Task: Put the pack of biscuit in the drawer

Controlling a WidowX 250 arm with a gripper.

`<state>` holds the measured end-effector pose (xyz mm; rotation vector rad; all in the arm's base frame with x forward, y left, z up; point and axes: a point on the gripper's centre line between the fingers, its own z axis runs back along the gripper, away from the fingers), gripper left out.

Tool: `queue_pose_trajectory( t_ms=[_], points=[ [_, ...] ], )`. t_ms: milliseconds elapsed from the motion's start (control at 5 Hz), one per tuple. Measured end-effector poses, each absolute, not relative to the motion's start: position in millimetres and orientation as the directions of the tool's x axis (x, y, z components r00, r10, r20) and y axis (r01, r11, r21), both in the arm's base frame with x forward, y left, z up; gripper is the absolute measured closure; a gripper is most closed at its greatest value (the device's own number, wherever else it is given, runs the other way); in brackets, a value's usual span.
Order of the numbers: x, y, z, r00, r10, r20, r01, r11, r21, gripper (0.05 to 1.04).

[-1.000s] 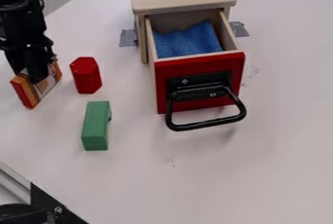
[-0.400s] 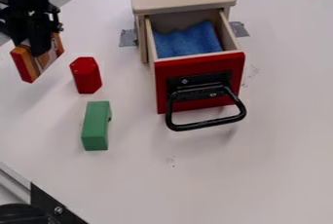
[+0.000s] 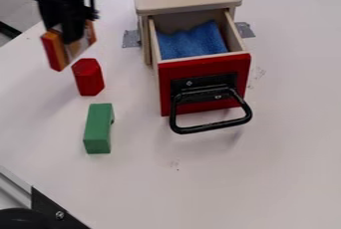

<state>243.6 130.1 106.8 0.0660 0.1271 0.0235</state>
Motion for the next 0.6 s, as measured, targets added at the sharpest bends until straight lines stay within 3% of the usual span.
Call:
queue_pose_trajectory(
  t_ms=[200, 600],
  points=[
    [261, 101, 99, 0.987, -0.027, -0.161, 0.039, 0.996, 0.075, 0.745],
    [287, 81, 110, 0.985, -0.038, -0.168, 0.049, 0.997, 0.061, 0.745]
  ],
)
